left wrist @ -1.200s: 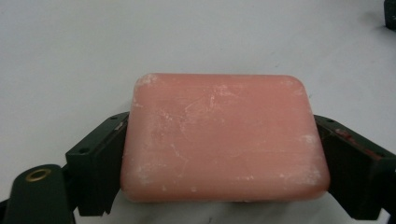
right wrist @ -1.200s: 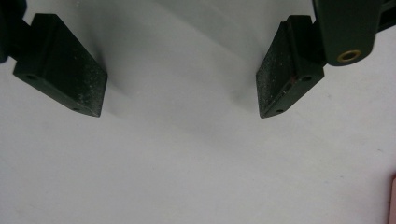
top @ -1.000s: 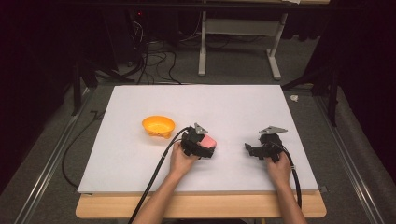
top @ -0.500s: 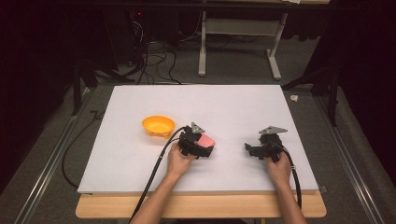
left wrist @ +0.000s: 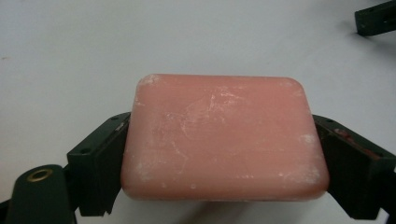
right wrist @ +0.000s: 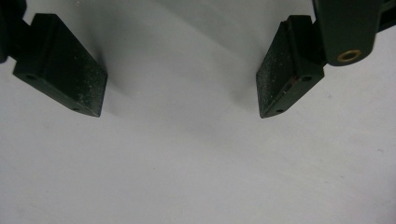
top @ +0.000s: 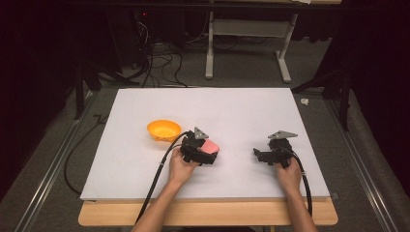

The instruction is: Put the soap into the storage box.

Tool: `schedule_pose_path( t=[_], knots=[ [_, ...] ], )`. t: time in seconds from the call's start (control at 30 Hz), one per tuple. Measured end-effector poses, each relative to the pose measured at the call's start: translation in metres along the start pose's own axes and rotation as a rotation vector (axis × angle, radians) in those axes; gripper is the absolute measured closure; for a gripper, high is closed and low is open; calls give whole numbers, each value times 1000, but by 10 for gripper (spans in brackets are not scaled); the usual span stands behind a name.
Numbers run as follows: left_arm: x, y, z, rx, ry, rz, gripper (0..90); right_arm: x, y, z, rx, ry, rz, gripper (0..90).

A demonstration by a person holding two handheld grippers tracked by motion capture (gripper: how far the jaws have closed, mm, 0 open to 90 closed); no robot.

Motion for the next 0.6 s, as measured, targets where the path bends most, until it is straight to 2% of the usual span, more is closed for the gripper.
schedule_pose_path(
  t=[0.5, 0.6],
  knots=[
    [-2, -27, -9, 30, -5, -6, 134, 0, 0, 0, -1, -2, 0, 171],
    [-3, -31, -11, 28, 5, -5, 135, 0, 0, 0, -1, -2, 0, 170]
  ],
)
Point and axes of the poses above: each handheld gripper's, and its own axes: y roughly forward along the jaws, z roughly out of its top, x roughly to its right, the point moved 8 cm from there along y, roughly forward along the jaws, and after that the axes turned 15 degrees about -x, right-handed, at the moved point
